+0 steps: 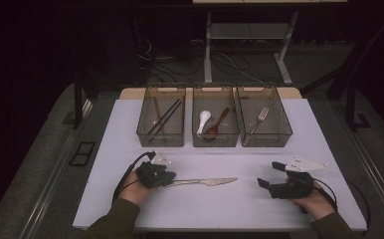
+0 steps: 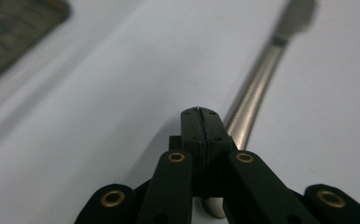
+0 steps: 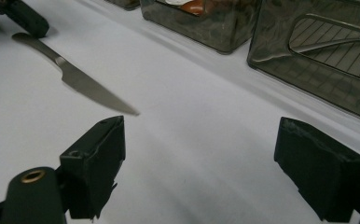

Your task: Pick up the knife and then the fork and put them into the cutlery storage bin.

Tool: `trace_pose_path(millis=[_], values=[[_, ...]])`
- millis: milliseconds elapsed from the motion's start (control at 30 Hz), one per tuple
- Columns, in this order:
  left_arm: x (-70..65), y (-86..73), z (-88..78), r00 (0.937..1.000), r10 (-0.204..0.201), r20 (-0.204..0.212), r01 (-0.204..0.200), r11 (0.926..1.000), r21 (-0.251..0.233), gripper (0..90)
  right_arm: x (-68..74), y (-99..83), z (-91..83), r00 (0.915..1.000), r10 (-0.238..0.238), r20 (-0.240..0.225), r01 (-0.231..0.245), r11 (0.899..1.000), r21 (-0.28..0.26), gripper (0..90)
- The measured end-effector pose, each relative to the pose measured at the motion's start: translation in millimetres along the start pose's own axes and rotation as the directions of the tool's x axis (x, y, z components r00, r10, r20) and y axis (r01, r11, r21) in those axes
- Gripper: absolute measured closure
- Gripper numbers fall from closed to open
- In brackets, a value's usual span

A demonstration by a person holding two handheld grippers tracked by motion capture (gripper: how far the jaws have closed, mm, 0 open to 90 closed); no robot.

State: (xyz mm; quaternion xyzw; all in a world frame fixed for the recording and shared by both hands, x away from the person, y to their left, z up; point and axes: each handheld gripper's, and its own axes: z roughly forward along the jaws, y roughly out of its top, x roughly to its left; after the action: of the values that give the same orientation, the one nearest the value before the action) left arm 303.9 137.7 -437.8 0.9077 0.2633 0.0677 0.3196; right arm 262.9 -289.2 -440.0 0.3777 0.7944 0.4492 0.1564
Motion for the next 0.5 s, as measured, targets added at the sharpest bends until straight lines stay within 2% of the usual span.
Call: trace_pose_path(millis=[33,133,233,300,333,367,467,500], values=[[-0.4,0.0,-0.4,0.9998,0.017,0.013,-0.017,0.9998,0.005,89.7,0.1,0.1,-0.3,1.0000,0.000,-0.001,0.000,1.000,-0.003,16.6],[-7.3,-1.4,-1.0,0.9959,0.028,0.086,-0.029,0.9996,0.008,89.7,0.1,0.4,-0.5,1.0000,-0.004,-0.001,0.004,1.000,-0.004,16.6],[-14.0,-1.6,-1.0,0.9929,0.046,0.110,-0.047,0.9988,0.009,89.6,0.1,0.6,-0.4,1.0000,-0.003,-0.002,0.003,1.000,-0.004,16.6],[-15.5,0.6,-0.1,0.9939,0.036,0.104,-0.035,0.9993,-0.014,89.4,0.2,0.7,-0.2,1.0000,-0.002,-0.002,0.002,1.000,-0.004,16.6],[-16.3,3.2,0.5,0.9941,0.031,0.104,-0.027,0.9989,-0.039,85.8,0.3,0.7,0.0,1.0000,-0.002,-0.002,0.002,1.000,-0.004,16.6],[-18.4,6.2,1.3,0.9954,0.022,0.093,-0.016,0.9975,-0.069,82.4,0.5,0.8,0.1,1.0000,-0.004,-0.001,0.004,1.000,-0.004,16.6],[-25.0,16.3,5.3,0.9975,0.014,0.069,-0.006,0.9926,-0.121,76.7,0.8,0.9,0.4,1.0000,-0.006,-0.002,0.006,1.000,-0.004,16.6],[-26.6,19.2,7.6,0.9971,0.020,0.074,-0.010,0.9912,-0.132,75.1,0.7,1.0,0.5,1.0000,-0.006,-0.002,0.006,1.000,-0.004,16.6]])
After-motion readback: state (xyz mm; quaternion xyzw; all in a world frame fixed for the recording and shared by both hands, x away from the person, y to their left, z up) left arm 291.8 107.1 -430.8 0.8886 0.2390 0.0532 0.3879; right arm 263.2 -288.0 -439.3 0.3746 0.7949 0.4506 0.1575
